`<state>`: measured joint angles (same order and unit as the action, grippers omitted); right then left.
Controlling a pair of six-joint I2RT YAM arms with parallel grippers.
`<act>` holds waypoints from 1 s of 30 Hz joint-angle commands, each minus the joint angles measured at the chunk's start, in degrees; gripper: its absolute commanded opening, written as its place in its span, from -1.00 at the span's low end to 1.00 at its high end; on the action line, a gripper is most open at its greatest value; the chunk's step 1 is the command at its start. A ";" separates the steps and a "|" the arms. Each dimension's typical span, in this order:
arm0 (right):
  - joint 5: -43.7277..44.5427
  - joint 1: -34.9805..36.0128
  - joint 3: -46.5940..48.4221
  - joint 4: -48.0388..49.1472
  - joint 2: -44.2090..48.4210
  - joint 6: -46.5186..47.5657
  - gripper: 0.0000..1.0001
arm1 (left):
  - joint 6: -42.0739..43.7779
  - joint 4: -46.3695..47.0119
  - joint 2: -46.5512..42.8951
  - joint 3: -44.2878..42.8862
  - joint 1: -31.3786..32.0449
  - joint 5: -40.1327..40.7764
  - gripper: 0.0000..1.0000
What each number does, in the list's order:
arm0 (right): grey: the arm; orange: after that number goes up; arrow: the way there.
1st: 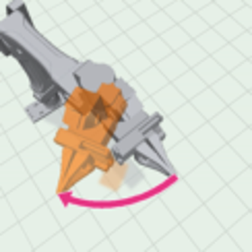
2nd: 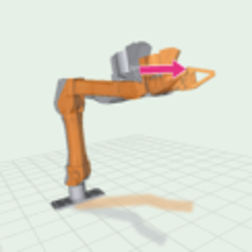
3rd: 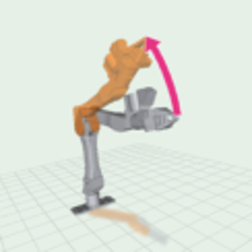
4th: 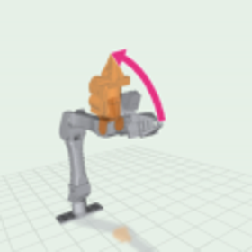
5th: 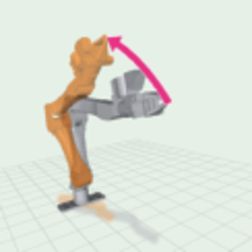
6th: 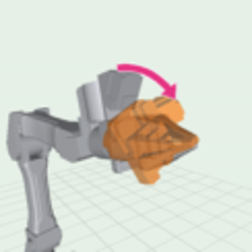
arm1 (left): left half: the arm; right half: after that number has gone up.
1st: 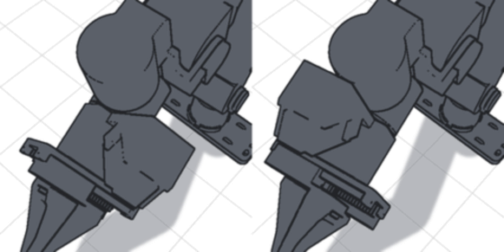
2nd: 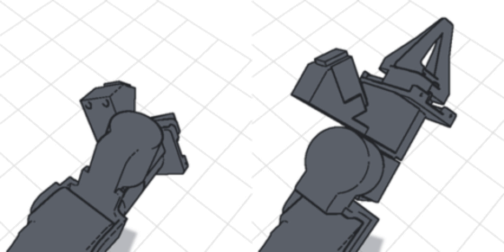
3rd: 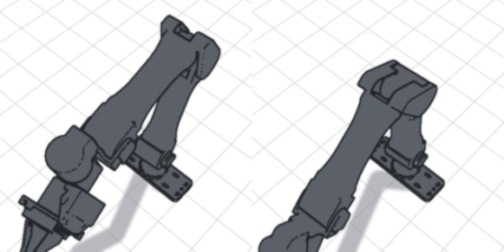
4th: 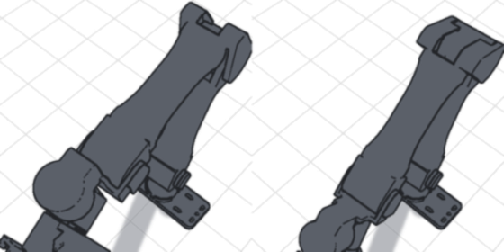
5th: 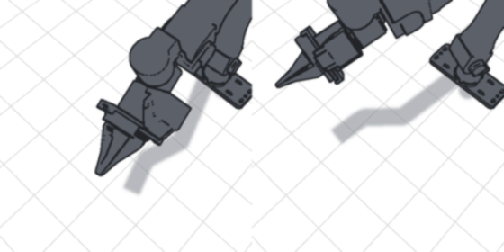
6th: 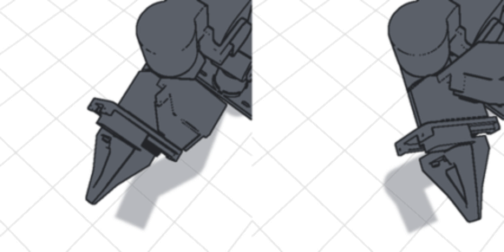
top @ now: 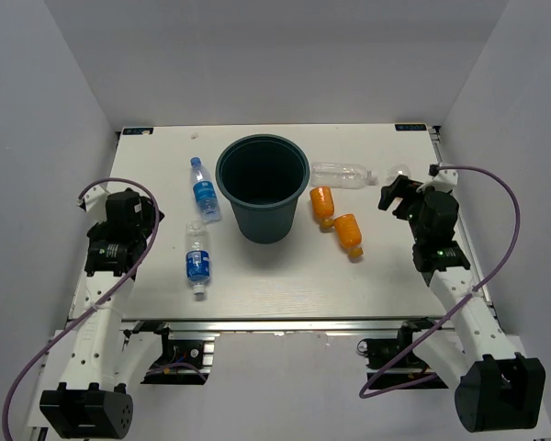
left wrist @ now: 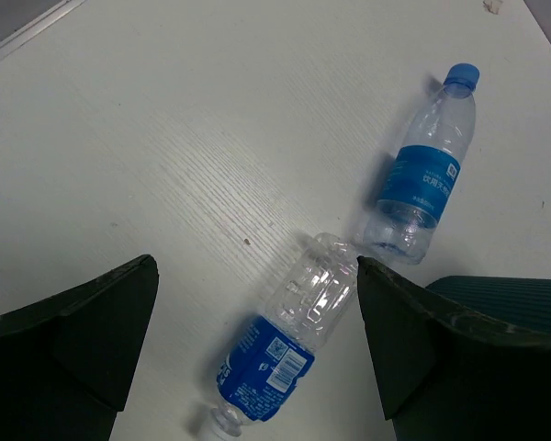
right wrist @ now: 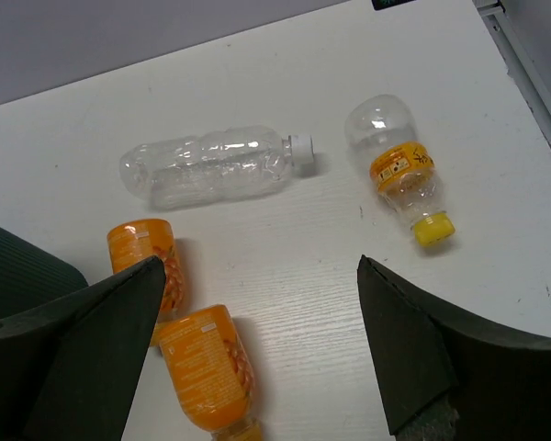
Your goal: Put the plastic bottles in the bin
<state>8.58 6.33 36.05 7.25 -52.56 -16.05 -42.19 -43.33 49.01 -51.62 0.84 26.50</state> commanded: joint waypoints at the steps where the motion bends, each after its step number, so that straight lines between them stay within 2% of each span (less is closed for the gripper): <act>1: 0.47 -0.35 -0.98 6.90 3.06 -0.12 0.79 | 1.59 -0.18 0.03 -1.56 -0.23 -2.50 0.96; 5: -1.01 -0.35 -4.23 10.06 5.35 -0.56 0.79 | 2.64 1.93 2.74 0.10 -0.23 -8.73 0.96; 10: -1.37 -0.35 -5.55 12.00 5.97 -0.03 0.79 | 2.47 5.09 4.95 5.11 0.39 -12.61 0.96; 14: -2.95 -0.35 -5.29 12.09 4.75 0.06 0.79 | 0.71 11.58 6.18 10.12 3.28 -17.87 0.96; 17: -3.22 -0.35 -4.50 11.65 3.34 0.06 0.79 | -0.87 13.10 9.68 12.24 7.76 -16.66 0.96; 22: -3.66 -0.35 -4.24 11.48 1.93 -0.03 0.79 | -2.28 10.02 18.38 10.75 14.17 -7.61 0.96; 27: -3.40 -0.35 -4.32 11.74 1.75 0.06 0.79 | -2.63 13.27 22.26 12.50 15.68 -8.13 0.95; 30: -3.04 -0.35 -4.41 11.74 1.58 0.06 0.79 | -2.28 14.15 23.32 12.77 15.59 -8.22 0.83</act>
<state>5.39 6.33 30.83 16.10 -51.00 -16.08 -44.25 -31.48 72.34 -39.68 16.29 16.78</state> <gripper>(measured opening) 0.895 0.924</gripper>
